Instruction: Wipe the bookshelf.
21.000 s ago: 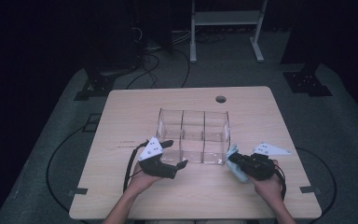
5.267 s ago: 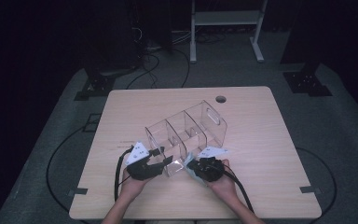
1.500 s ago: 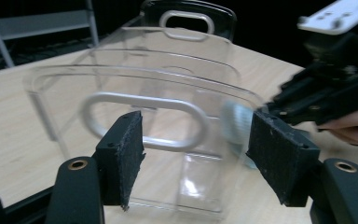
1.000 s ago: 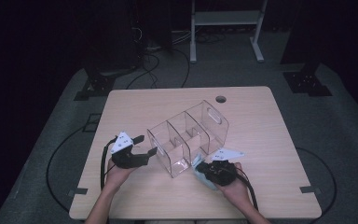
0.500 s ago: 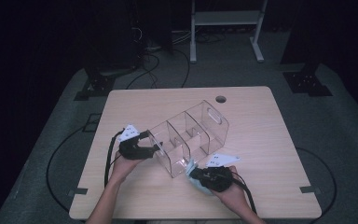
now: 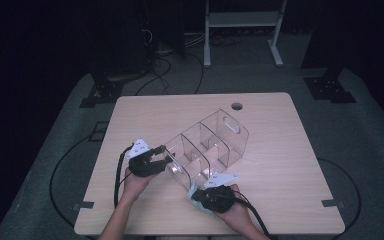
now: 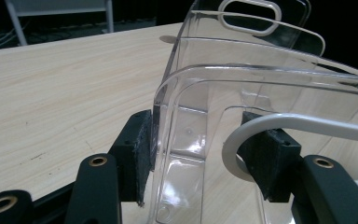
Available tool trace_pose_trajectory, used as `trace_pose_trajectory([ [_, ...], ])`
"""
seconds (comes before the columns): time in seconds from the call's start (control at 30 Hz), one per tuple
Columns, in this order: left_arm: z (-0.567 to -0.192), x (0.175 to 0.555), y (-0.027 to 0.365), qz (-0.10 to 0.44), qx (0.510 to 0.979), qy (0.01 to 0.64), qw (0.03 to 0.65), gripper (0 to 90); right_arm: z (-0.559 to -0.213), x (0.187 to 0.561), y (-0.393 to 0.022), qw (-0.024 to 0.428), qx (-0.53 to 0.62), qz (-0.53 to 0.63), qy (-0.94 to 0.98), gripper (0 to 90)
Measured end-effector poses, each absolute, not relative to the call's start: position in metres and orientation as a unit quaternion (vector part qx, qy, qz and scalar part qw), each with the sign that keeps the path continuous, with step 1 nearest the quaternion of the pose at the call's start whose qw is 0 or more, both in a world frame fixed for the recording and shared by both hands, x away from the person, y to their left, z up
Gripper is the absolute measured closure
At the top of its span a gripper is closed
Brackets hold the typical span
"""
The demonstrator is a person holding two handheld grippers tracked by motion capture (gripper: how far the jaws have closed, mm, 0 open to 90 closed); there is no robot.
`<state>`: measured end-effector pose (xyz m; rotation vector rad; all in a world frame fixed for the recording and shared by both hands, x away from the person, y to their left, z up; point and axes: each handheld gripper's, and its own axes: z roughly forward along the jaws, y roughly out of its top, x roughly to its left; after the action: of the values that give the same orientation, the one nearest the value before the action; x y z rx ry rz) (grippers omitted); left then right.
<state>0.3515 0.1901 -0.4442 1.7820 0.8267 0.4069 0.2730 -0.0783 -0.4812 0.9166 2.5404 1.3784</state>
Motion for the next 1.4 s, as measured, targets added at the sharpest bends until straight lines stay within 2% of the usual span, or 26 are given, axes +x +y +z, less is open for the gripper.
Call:
trace_pose_trajectory([
  [0.2, -0.445, 0.351, 0.189, 0.175, 0.746, 0.351, 0.539, 45.2, -0.473, 0.271, -0.079, 0.066, 0.304, 0.458, 0.833, 80.8],
  [0.43, -0.445, 0.351, 0.189, 0.175, 0.743, 0.355, 0.540, 45.4, -0.429, 0.265, -0.085, 0.101, 0.290, 0.505, 0.807, 80.9],
  [0.53, -0.445, 0.350, 0.188, 0.181, 0.745, 0.352, 0.537, 45.4, -0.435, 0.264, -0.084, 0.100, 0.292, 0.501, 0.808, 80.9],
  [0.7, -0.445, 0.350, 0.188, 0.181, 0.743, 0.353, 0.539, 45.5, -0.466, 0.267, -0.079, 0.076, 0.305, 0.464, 0.828, 80.9],
  [0.97, -0.445, 0.351, 0.188, 0.179, 0.741, 0.356, 0.540, 45.6, -0.422, 0.264, -0.086, 0.104, 0.290, 0.514, 0.800, 80.9],
  [1.07, -0.445, 0.351, 0.187, 0.183, 0.743, 0.355, 0.537, 45.6, -0.428, 0.264, -0.084, 0.102, 0.291, 0.513, 0.801, 80.9],
  [1.23, -0.445, 0.351, 0.187, 0.183, 0.742, 0.355, 0.539, 45.7, -0.459, 0.266, -0.078, 0.081, 0.302, 0.470, 0.826, 80.9],
  [1.4, -0.446, 0.353, 0.188, 0.183, 0.740, 0.357, 0.540, 45.9, -0.438, 0.266, -0.080, 0.093, 0.295, 0.488, 0.816, 80.9],
])
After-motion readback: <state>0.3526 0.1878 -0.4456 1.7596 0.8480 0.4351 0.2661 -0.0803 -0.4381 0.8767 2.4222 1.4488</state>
